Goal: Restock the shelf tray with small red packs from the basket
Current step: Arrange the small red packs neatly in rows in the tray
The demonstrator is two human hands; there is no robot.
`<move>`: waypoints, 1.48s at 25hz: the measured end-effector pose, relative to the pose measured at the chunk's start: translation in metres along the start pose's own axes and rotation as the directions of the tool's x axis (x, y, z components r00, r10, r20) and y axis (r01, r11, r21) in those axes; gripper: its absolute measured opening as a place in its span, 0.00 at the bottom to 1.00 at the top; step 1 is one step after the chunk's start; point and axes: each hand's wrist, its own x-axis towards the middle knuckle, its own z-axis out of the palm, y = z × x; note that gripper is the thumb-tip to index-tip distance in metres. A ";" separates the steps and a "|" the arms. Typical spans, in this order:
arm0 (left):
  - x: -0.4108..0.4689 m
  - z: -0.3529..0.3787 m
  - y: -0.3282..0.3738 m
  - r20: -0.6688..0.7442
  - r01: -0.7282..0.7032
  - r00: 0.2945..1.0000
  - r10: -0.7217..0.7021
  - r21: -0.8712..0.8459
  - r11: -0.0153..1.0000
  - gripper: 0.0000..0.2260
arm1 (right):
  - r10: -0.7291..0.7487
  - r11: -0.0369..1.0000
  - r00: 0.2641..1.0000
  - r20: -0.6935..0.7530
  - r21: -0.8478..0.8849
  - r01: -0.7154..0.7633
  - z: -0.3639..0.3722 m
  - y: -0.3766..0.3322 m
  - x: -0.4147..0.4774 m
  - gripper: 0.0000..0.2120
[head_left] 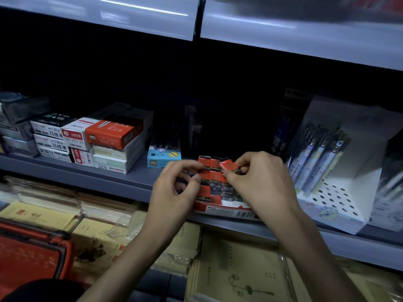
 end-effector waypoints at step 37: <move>-0.008 -0.003 -0.003 0.115 -0.102 0.990 0.086 0.135 0.986 0.03 | -0.188 0.981 0.981 0.042 0.059 0.185 -0.010 0.003 0.003 0.11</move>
